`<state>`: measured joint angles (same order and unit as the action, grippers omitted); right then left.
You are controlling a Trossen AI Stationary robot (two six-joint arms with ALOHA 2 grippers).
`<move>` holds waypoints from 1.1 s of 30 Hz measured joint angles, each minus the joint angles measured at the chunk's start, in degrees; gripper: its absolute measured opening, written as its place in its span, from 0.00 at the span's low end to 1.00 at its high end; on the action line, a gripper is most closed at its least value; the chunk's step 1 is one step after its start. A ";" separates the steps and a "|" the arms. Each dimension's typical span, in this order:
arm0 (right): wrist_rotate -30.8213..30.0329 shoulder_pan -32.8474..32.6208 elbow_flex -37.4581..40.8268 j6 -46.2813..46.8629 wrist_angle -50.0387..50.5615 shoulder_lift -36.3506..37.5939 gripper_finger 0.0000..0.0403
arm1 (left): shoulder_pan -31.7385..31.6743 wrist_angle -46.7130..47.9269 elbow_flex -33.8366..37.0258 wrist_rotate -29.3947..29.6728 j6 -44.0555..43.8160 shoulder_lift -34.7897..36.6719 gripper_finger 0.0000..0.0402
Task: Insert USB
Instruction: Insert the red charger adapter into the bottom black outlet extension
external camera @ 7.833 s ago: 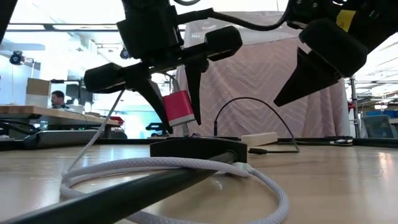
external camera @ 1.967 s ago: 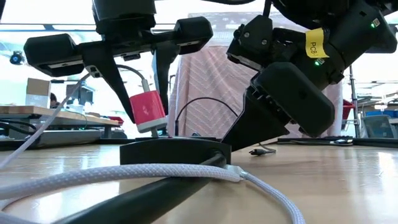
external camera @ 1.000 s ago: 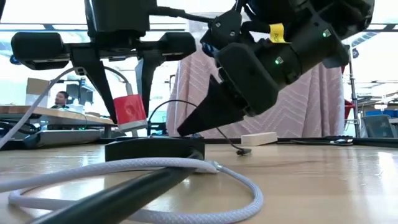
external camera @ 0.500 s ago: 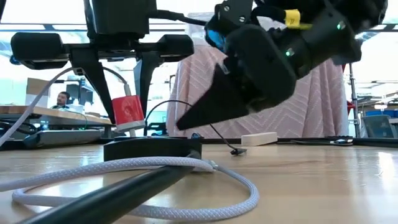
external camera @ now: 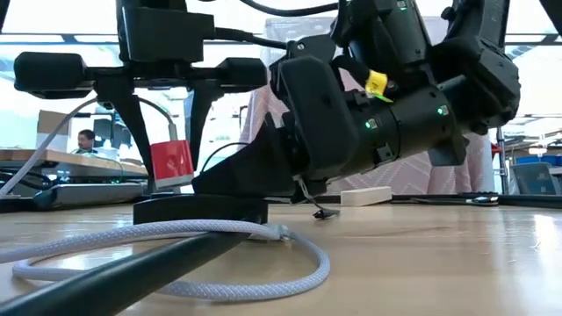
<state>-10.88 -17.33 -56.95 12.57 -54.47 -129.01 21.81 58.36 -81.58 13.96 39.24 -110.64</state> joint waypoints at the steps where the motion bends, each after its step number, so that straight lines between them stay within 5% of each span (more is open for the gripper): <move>1: 0.45 0.17 0.00 0.33 0.47 -0.04 0.00 | -0.26 -0.09 0.04 -0.19 0.38 -0.17 0.33; 26: 2.33 0.61 -2.14 0.38 4.60 -0.18 0.00 | -3.36 -12.25 5.83 -8.28 0.44 -0.47 0.34; 33: 2.35 0.62 -2.05 0.83 4.41 -0.18 0.00 | -3.44 -11.28 4.16 -10.18 -3.28 -0.26 0.41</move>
<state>-8.54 -16.71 -58.99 13.40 -50.06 -129.18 18.37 47.08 -77.42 3.78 35.96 -110.91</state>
